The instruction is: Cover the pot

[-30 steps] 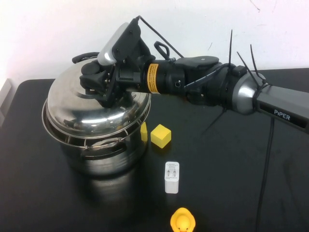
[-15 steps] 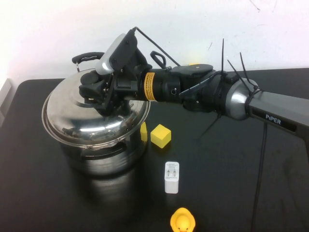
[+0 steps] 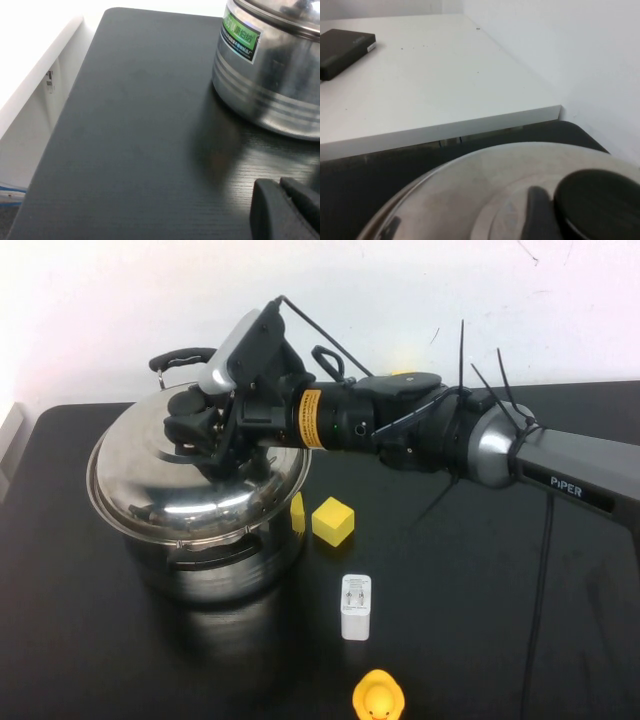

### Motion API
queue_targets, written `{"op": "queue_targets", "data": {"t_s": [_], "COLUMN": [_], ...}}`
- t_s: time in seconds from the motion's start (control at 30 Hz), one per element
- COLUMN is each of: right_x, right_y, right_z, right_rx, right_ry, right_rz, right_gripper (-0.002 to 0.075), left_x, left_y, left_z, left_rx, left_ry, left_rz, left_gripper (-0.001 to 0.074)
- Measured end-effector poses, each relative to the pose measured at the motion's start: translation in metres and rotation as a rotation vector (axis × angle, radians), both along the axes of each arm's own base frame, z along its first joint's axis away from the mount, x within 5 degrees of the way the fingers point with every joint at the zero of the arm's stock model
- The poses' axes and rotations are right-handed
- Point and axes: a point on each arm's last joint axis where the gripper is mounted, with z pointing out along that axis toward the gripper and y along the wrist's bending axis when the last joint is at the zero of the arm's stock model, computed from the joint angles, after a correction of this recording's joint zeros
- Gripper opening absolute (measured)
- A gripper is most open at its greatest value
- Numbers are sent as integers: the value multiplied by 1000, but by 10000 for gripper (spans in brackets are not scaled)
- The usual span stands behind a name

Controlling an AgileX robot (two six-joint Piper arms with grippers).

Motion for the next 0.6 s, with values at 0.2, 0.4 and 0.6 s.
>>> {"op": "queue_targets", "data": {"t_s": [0.2, 0.4, 0.6], "right_x": [5, 0, -26], "right_y": [-19, -76, -120], "right_z": [19, 91, 139], "right_rx": [80, 161, 124], "right_ry": [25, -19, -84], "right_rz": [74, 211, 334], "right_gripper": [545, 165, 22], "left_x": [0, 0, 0], "left_y": [0, 0, 0], "left_z": [0, 0, 0], "left_rx": [0, 0, 0], "left_ry": [0, 0, 0], "left_rz": [0, 0, 0], "left_gripper": [-2, -2, -2]}}
